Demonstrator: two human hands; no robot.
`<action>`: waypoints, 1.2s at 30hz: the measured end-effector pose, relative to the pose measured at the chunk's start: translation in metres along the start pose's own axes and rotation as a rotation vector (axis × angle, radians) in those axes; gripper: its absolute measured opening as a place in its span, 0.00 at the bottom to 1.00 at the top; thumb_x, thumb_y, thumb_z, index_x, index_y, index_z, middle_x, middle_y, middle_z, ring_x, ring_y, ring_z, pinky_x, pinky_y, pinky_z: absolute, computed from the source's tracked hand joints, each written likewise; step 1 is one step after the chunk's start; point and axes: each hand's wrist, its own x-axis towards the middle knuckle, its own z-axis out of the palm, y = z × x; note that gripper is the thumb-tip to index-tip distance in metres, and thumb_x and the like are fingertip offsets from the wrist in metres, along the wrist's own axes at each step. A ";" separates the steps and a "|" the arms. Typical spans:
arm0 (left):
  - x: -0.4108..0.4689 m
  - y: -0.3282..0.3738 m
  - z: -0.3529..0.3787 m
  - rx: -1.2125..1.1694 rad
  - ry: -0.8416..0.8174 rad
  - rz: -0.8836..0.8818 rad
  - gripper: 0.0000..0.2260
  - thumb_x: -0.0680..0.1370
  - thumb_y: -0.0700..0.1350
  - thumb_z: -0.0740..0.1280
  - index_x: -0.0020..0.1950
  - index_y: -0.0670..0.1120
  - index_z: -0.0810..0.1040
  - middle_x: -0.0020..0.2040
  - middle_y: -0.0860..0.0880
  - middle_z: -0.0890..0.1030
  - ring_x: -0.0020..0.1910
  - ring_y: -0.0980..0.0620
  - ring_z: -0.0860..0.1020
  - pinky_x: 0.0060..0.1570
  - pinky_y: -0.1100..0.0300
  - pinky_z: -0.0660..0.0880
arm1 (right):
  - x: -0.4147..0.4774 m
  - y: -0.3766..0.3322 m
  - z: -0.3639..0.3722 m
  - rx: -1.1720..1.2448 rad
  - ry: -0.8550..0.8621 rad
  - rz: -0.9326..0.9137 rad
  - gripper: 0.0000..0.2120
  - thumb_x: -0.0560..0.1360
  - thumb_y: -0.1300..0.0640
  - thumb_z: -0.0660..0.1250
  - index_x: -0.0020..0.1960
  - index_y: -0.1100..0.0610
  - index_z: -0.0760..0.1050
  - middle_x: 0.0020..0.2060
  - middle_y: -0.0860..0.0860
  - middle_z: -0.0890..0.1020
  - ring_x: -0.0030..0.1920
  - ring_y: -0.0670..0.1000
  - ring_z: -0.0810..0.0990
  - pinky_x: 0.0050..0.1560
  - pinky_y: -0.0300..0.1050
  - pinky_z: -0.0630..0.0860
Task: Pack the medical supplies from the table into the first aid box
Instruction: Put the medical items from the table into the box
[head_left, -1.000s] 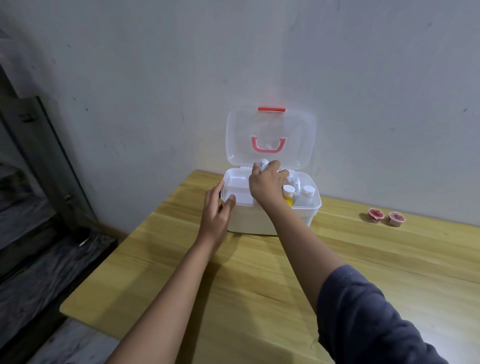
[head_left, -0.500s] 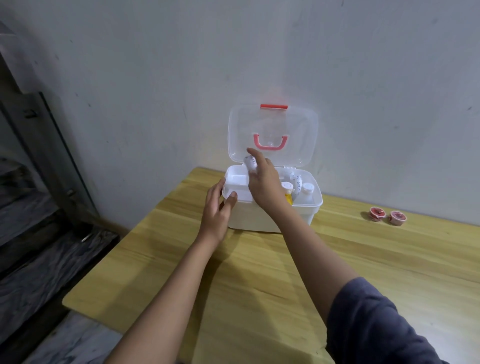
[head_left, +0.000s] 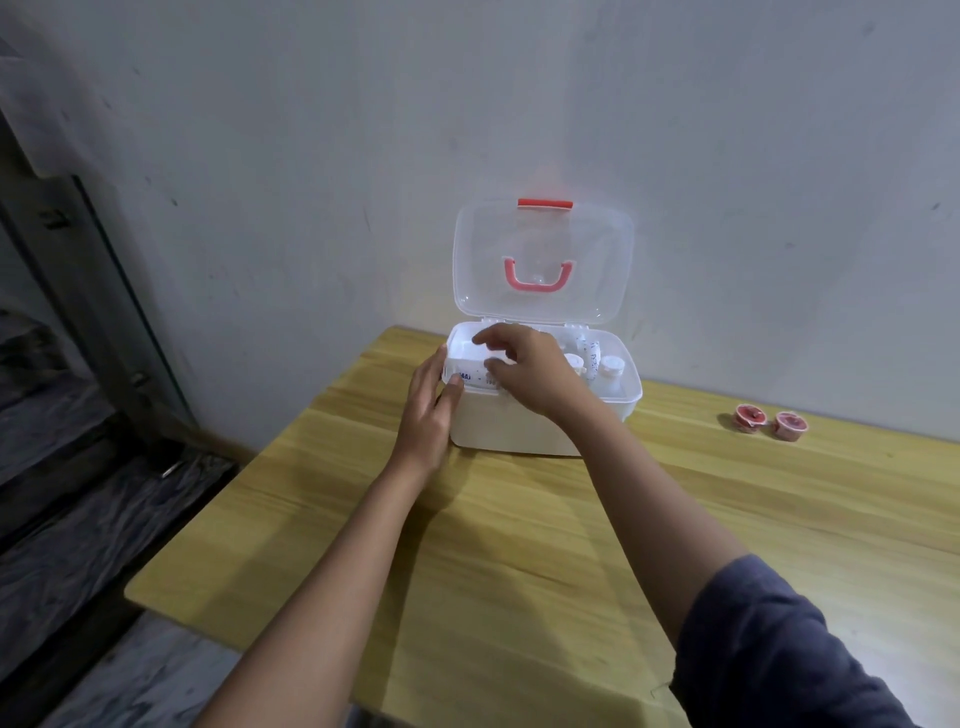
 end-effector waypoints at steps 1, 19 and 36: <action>0.001 0.000 0.001 0.003 0.009 0.011 0.16 0.82 0.44 0.59 0.69 0.54 0.65 0.61 0.60 0.68 0.64 0.59 0.68 0.61 0.70 0.65 | -0.001 -0.004 -0.002 0.046 0.056 -0.028 0.15 0.74 0.66 0.62 0.59 0.59 0.76 0.55 0.53 0.80 0.53 0.49 0.77 0.57 0.42 0.73; 0.010 -0.012 0.030 -0.039 0.171 -0.023 0.26 0.78 0.51 0.66 0.75 0.51 0.63 0.73 0.50 0.69 0.72 0.53 0.68 0.73 0.52 0.65 | -0.117 0.221 -0.124 -0.369 0.600 0.705 0.28 0.74 0.45 0.63 0.70 0.55 0.63 0.75 0.59 0.58 0.76 0.60 0.50 0.74 0.58 0.51; 0.009 -0.013 0.027 -0.015 0.120 0.001 0.26 0.79 0.50 0.66 0.75 0.51 0.62 0.71 0.52 0.71 0.69 0.55 0.71 0.69 0.57 0.67 | -0.055 0.195 -0.076 -0.641 0.144 0.412 0.18 0.76 0.42 0.59 0.56 0.54 0.73 0.57 0.56 0.74 0.59 0.62 0.68 0.58 0.55 0.67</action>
